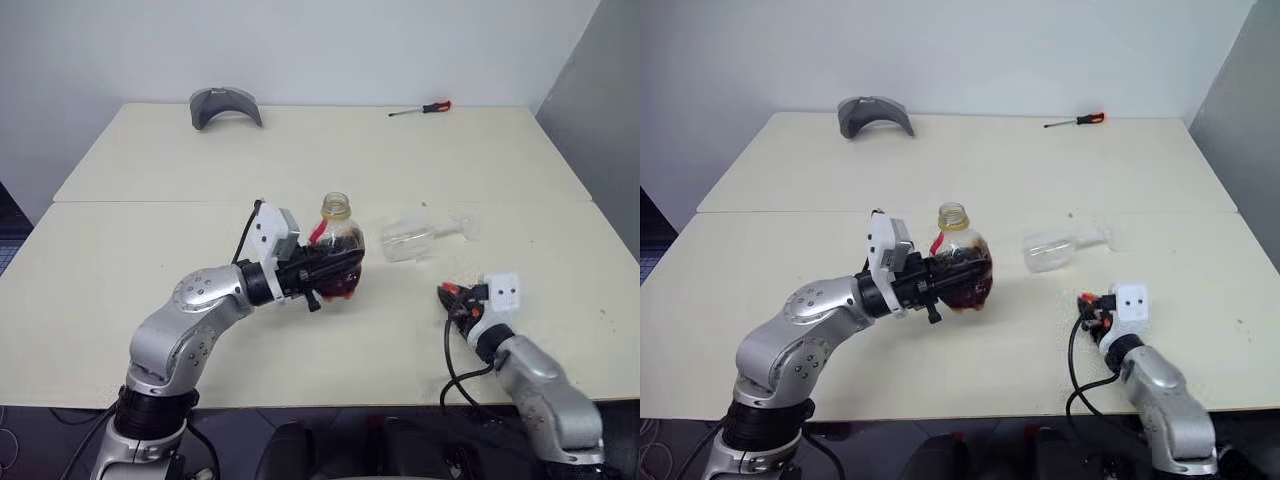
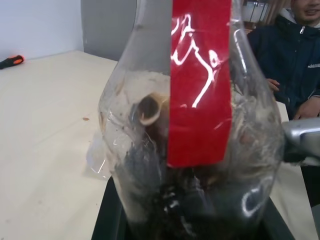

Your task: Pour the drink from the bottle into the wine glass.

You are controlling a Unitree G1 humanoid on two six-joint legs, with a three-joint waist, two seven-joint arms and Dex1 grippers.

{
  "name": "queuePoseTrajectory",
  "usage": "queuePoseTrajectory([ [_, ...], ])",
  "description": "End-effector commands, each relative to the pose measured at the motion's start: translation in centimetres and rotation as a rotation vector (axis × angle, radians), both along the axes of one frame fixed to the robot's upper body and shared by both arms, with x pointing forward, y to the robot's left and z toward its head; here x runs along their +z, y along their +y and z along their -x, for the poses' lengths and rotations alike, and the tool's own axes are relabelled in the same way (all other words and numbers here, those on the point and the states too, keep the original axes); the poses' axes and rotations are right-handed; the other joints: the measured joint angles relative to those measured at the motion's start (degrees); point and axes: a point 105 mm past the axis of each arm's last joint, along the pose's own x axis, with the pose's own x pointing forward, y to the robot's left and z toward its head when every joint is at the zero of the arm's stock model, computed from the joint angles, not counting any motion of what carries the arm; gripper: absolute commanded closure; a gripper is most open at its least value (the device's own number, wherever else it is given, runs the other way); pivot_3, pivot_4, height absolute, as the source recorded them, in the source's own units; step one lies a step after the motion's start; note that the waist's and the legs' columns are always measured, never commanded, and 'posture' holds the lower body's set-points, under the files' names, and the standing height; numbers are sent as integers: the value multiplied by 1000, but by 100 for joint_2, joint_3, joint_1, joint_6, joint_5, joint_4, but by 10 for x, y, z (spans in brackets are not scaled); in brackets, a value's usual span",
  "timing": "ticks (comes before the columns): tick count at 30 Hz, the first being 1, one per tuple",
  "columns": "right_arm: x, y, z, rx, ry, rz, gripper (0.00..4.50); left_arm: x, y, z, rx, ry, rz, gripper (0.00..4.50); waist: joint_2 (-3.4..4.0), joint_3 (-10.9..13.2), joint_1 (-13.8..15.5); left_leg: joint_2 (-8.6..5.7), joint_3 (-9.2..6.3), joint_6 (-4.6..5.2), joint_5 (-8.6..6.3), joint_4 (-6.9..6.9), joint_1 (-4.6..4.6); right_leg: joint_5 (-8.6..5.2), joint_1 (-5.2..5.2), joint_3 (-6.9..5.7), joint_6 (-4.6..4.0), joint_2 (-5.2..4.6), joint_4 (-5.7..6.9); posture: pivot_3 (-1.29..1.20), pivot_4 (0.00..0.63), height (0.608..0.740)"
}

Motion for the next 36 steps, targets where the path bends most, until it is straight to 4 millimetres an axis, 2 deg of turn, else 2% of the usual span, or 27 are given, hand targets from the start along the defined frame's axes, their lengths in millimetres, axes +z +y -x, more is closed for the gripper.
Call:
queuePoseTrajectory([
  [1, 2, -14, -8, -103, -50, 16, 3134, 18, 1, 2, -7, -82, 13, 3457, 0, -1, 1, 0, -1, 0, 0, 0, 0, 0, 1, 0, 0, 0, -1, 0, 150, 740],
  [5, 1, -7, -16, -86, -69, 14, 3134, 19, -3, 5, -29, -87, 12, 3457, 0, -1, 3, -1, 1, 0, 0, 0, 0, 0, 2, 1, 0, 0, -2, 0, 150, 740],
  [9, 4, 2, -19, -54, -74, 12, 1953, 21, -3, 3, -29, -92, 10, 3457, 0, -1, 3, 0, -2, 0, 0, 0, 0, 0, 2, -1, 0, 0, -1, 0, 150, 740],
  [13, 9, 9, -13, -4, -79, 26, 579, 22, -1, 3, -25, -94, 7, 3457, 0, -1, 3, -1, -1, 1, 0, 0, -1, 0, 2, 1, 0, -1, -2, 0, 150, 740],
  [15, 14, 8, -10, 11, -84, 32, 53, 21, 0, 3, -19, -92, 7, 3457, 0, -1, 4, -1, -2, 1, -1, 0, -1, 0, 2, 0, 0, -1, -2, 0, 150, 740],
  [19, 37, 13, 0, 94, -128, 38, 53, 20, 7, 0, 20, -87, 3, 3457, 0, 0, 6, -2, -2, 2, -1, 1, -2, 0, 2, 0, 0, -2, -2, 0, 150, 740],
  [23, 89, 23, 13, 258, -241, 83, 53, 20, 34, -22, 195, -82, 7, 3457, 3, 2, 1, -1, -5, 17, -10, 1, -1, 0, 2, -2, 0, -1, 0, 0, 150, 740],
  [26, 119, 49, 27, 494, -313, 27, 53, 16, 61, -47, 396, -90, 5, 3457, 2, 1, -3, 1, -9, 22, -12, 1, 1, 0, 2, -4, 0, 4, -1, 0, 150, 740],
  [29, 135, 74, 38, 704, -338, 20, 53, 15, 88, -69, 577, -119, 15, 3457, -1, 3, -1, 0, -13, 26, -14, 0, 0, 1, 3, -8, -1, 4, -3, 0, 150, 740],
  [33, 152, 99, 36, 837, -374, -39, 53, 18, 118, -90, 765, -172, 37, 3457, -5, 5, 10, -2, -15, 26, -14, 4, -5, 1, 2, -11, -1, 2, -3, 0, 150, 740],
  [36, 155, 117, 32, 903, -394, -22, 53, 17, 144, -101, 905, -194, 55, 3457, -6, 4, 14, -3, -15, 25, -14, 4, -10, 1, 1, -12, -2, -4, -6, 0, 150, 740],
])
